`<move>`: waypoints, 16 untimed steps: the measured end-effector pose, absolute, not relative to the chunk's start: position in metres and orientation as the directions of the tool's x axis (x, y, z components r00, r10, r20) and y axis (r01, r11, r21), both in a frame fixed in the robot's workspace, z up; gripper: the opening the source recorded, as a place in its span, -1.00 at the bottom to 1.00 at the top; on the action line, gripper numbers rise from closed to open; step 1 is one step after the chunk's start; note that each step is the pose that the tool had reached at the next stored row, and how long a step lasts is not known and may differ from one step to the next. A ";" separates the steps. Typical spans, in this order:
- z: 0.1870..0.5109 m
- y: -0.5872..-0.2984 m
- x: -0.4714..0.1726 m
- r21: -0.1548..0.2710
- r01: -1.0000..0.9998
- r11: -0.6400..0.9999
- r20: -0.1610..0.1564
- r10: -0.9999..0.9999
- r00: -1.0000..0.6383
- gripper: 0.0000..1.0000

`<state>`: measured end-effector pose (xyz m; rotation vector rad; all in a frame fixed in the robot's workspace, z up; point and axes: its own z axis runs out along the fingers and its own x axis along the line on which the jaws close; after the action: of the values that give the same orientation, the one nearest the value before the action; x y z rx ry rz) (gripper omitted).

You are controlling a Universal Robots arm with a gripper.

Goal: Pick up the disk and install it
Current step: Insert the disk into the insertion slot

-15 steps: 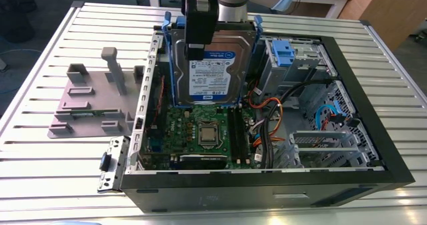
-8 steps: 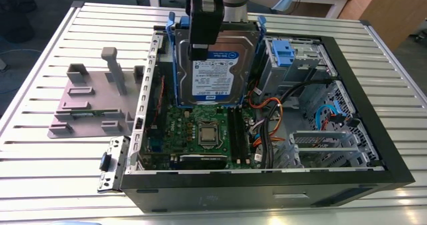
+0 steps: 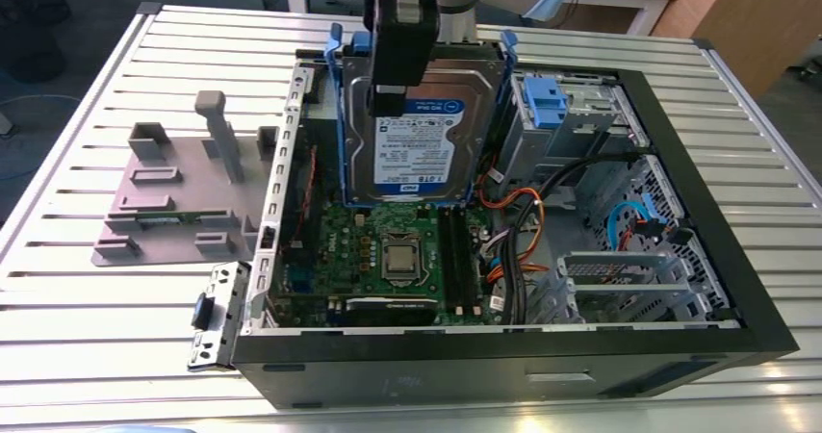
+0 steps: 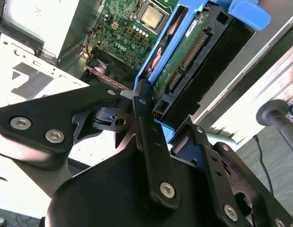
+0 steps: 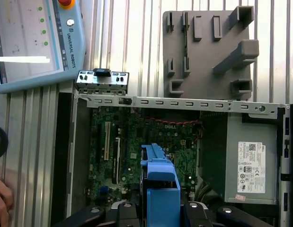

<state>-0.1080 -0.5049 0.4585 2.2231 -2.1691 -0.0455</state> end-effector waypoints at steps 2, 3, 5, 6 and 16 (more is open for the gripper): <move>0.458 -0.505 -0.107 0.046 -0.999 -0.024 0.004 -1.000 0.025 -0.26; 0.458 -0.505 -0.107 0.046 -0.999 -0.024 0.004 -1.000 0.025 -0.26; 0.458 -0.505 -0.106 0.046 -0.999 -0.024 0.004 -1.000 0.025 -0.26; 0.458 -0.505 -0.105 0.046 -0.999 -0.024 0.005 -1.000 0.025 -0.26; 0.458 -0.505 -0.100 0.046 -0.999 -0.024 0.005 -1.000 0.025 -0.26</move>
<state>-0.1001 -0.5050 0.4584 2.2221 -2.1683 -0.0436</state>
